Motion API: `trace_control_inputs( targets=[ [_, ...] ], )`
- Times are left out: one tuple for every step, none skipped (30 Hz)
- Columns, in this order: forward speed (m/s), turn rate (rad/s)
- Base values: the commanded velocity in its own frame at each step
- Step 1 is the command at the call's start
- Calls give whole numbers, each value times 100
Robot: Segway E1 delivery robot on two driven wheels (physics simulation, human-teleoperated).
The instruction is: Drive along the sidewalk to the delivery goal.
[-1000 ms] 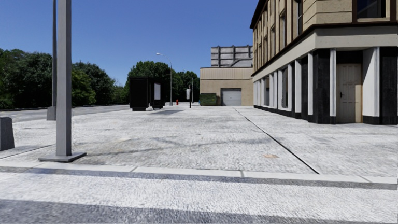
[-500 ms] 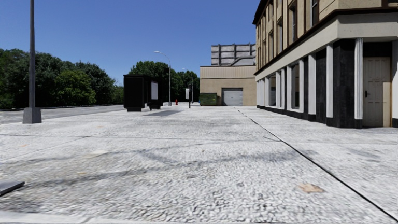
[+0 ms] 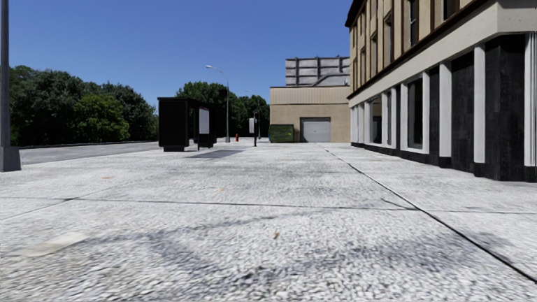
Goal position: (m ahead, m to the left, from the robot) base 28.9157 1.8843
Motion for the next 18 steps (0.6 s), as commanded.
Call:
trace_control_inputs(
  targets=[
    [140, 0],
    [140, 0],
    [140, 0],
    [140, 0],
    [140, 0],
    [140, 0],
    [140, 0],
    [140, 0],
    [140, 0],
    [140, 0],
    [140, 0],
    [140, 0],
    [140, 8],
    [140, 8],
    [140, 16],
    [140, 21],
    [140, 22],
    [140, 22]
  ],
)
